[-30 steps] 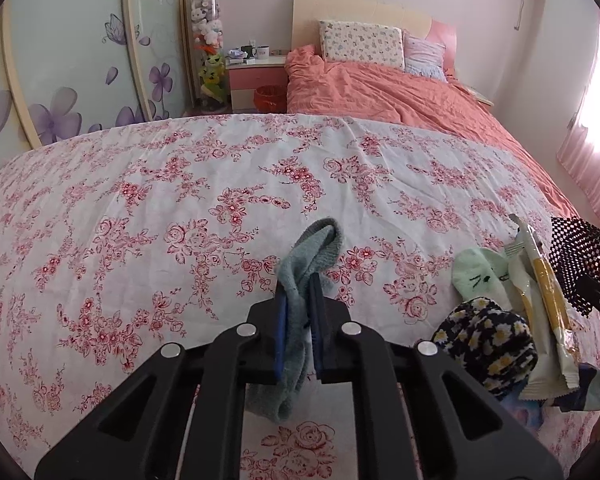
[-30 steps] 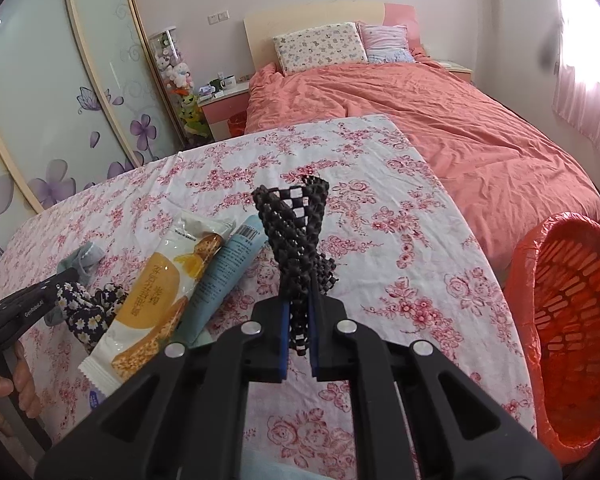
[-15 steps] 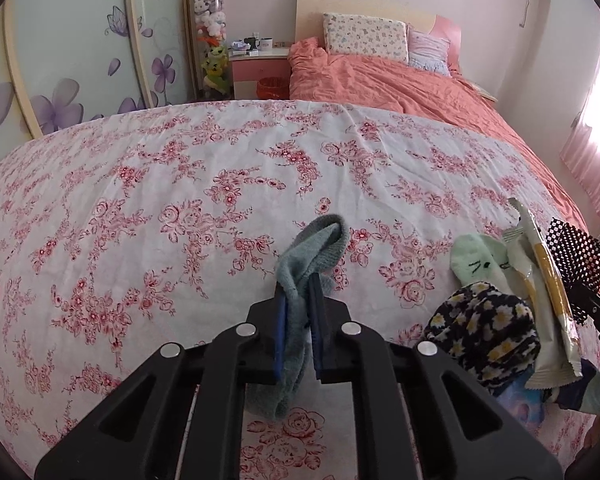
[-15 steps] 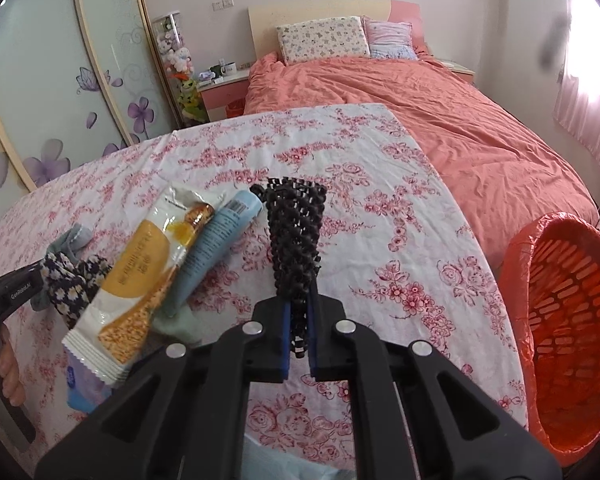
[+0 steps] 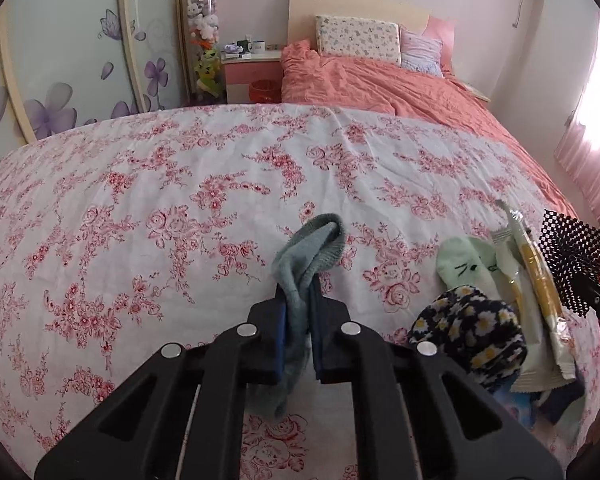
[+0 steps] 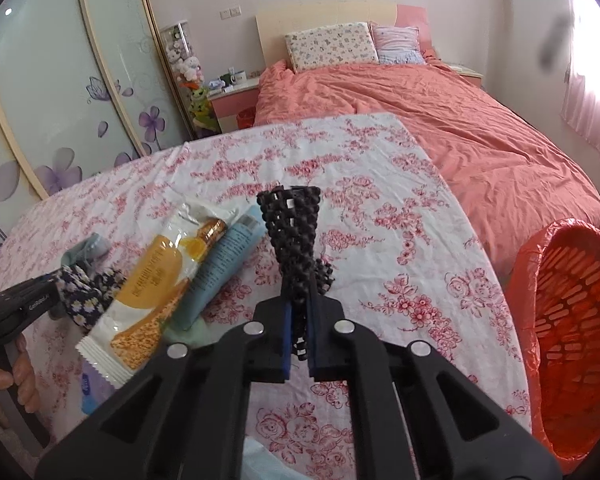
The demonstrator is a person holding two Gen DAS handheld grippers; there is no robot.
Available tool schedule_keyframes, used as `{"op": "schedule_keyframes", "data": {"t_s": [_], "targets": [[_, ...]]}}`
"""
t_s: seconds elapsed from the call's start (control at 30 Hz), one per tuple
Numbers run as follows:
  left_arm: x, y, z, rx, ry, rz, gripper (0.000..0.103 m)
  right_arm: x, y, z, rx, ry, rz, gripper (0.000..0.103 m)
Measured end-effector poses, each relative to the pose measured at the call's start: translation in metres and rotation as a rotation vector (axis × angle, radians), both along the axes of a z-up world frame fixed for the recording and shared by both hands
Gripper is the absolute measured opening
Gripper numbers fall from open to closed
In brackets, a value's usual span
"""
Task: Collect trash
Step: 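Lift the sock with left tool toward the basket while right carries the mesh net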
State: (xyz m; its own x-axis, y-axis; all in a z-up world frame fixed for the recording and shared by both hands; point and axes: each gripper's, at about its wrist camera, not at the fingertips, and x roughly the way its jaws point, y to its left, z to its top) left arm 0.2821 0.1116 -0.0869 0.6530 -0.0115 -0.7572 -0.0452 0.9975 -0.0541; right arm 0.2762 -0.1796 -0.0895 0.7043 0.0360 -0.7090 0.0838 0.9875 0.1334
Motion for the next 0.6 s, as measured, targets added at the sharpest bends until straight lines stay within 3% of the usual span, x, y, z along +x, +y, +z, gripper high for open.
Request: {"op": "schedule_keyframes", "data": {"t_s": [0.6], "targets": [[-0.041, -0.037, 0.075, 0.012, -0.132, -0.047, 0.01, -0.074, -0.027, 0.07, -0.027, -0.154, -0.108, 0.006]]}}
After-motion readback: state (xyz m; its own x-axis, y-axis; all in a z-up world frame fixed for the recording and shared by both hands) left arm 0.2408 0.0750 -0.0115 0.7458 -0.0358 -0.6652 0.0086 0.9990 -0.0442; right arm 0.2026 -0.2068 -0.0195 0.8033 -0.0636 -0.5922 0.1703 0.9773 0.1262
